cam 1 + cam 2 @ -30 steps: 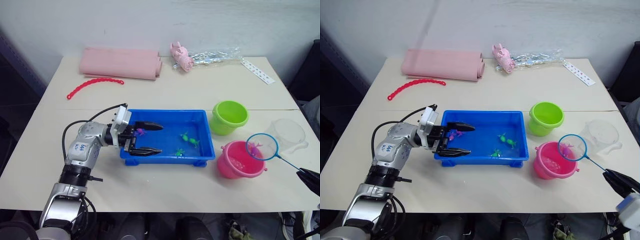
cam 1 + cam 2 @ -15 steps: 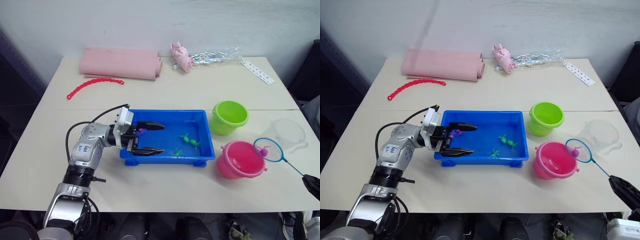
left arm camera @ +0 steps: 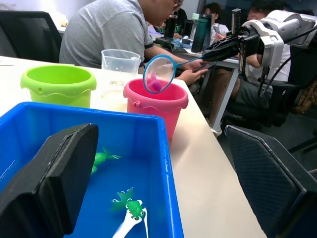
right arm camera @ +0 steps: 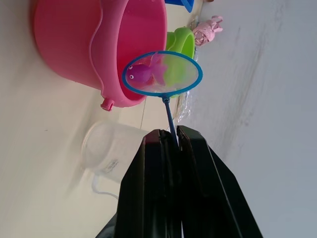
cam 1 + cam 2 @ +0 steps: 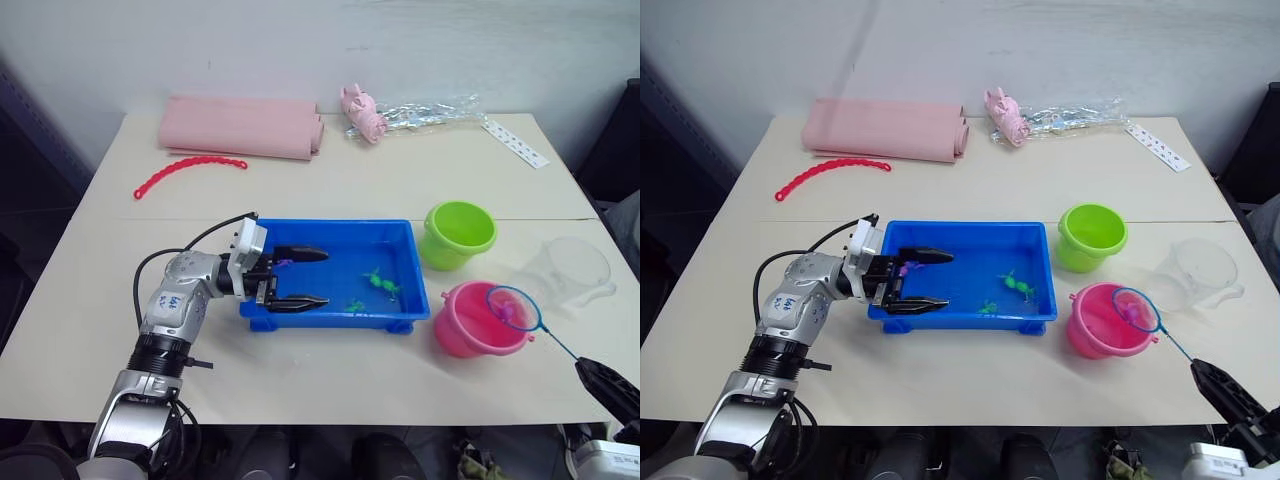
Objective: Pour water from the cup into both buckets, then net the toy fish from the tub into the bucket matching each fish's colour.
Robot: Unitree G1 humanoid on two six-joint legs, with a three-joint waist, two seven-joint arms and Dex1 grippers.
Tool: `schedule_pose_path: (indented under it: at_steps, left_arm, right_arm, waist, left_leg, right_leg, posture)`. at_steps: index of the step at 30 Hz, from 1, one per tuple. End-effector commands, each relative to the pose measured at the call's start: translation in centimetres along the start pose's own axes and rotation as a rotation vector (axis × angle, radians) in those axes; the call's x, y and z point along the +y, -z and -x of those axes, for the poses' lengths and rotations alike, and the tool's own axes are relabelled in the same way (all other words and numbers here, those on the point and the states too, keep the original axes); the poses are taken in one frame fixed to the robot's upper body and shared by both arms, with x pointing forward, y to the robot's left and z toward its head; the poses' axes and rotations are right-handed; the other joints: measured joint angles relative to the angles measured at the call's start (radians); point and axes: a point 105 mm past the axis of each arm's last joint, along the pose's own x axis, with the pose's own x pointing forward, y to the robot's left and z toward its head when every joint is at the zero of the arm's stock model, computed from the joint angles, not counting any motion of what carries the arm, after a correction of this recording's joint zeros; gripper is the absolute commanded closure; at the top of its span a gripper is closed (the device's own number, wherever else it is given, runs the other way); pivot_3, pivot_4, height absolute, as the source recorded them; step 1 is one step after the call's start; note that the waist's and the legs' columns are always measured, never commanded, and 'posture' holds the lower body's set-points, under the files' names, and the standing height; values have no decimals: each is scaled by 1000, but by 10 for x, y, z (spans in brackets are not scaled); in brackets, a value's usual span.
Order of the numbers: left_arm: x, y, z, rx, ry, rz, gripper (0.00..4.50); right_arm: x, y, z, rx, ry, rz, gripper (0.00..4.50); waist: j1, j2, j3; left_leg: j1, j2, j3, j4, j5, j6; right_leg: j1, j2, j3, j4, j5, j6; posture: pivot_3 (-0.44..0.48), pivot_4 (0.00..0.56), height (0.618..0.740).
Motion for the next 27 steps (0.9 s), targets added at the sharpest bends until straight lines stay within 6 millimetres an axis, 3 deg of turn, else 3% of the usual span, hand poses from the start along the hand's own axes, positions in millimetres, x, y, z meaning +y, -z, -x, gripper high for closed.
schedule_pose_path:
  at_steps: [1,3,6,9,12,20,27]
  left_arm:
    - [1,-4,1,-26,-24,-32,26]
    - [2,-3,1,-28,-33,-34,26]
    - [2,0,2,-29,-43,-28,26]
    - [1,2,2,-25,-39,-27,26]
    - [3,0,3,-30,-50,-38,26]
    - [3,1,4,-24,-55,-37,26]
    - [3,0,1,-27,-45,-39,26]
  right_arm:
    - [0,-11,-1,-17,26,-21,4500]
    - [4,-22,-3,-52,20,-41,4500]
    - [-3,-17,-1,-8,53,-4,4500]
    - [6,-22,-4,-53,22,-28,4500]
    - [-1,-14,-2,-9,58,1,4500]
    - [12,-13,-2,-4,11,-2,4500]
    - [8,-14,-12,-39,58,45,4500]
  waist:
    - [0,0,0]
    - [1,0,0]
    - [0,1,0]
    - [-1,0,0]
    - [-1,1,0]
    - [0,1,0]
    - [-1,1,0]
  left_leg:
    - [0,0,0,0,0,0]
    - [0,0,0,0,0,0]
    - [0,0,0,-1,0,0]
    - [0,0,0,0,0,0]
    - [1,0,0,-1,1,-1]
    - [1,0,0,-1,1,-1]
    - [1,0,0,-1,1,-1]
  right_leg:
    - [0,0,0,0,0,0]
    - [0,0,0,0,0,0]
    - [0,0,0,1,0,0]
    - [0,0,1,1,0,0]
    - [-1,0,1,2,0,-1]
    - [-1,0,1,2,0,-1]
    - [-1,0,1,2,0,-1]
  posture:
    - [0,150,740]
    - [0,150,740]
    - [0,150,740]
    - [0,150,740]
    - [0,150,740]
    - [0,150,740]
    - [0,150,740]
